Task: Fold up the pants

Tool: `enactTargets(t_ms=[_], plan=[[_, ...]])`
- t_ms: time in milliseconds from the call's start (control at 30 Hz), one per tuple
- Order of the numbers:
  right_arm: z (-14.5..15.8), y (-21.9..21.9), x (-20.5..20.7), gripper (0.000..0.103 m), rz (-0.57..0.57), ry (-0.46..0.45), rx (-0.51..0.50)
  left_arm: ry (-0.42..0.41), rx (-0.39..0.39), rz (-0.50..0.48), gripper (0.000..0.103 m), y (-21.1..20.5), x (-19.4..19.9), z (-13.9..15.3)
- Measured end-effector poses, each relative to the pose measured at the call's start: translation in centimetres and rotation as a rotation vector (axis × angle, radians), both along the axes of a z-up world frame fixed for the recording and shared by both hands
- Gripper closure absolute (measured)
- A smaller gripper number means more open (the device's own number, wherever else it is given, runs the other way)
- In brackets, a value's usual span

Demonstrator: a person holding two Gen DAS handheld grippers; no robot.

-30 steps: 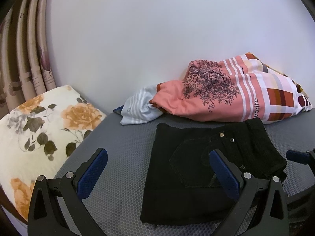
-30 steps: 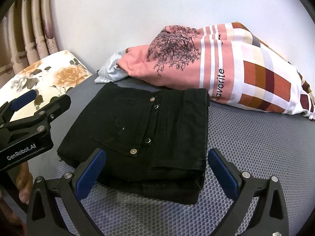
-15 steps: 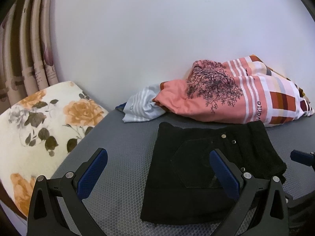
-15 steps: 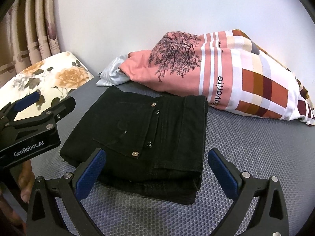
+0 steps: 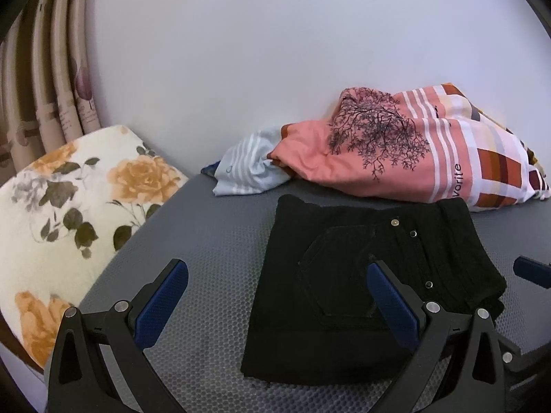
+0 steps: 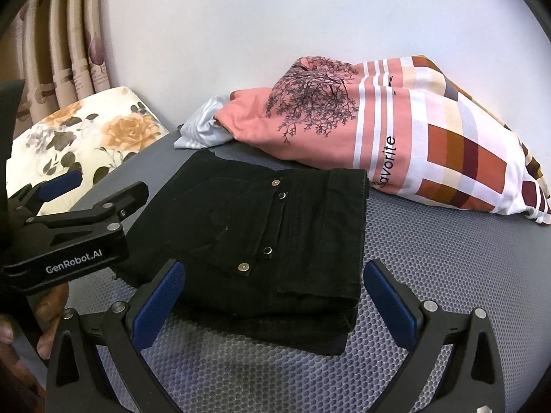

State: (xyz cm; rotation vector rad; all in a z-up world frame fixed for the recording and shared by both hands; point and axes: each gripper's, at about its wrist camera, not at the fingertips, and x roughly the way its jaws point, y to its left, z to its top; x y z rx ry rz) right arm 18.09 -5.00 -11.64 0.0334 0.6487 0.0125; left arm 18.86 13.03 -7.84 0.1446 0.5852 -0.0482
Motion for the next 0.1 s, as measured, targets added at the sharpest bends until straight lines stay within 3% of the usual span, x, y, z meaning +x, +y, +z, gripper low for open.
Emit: enactTargets(t_ms=[100], plan=[[0.01,0.01,-0.06,0.0,-0.003,0.0,0.0,0.005,-0.004,0.002,0.0,-0.02,-0.22,0.22]])
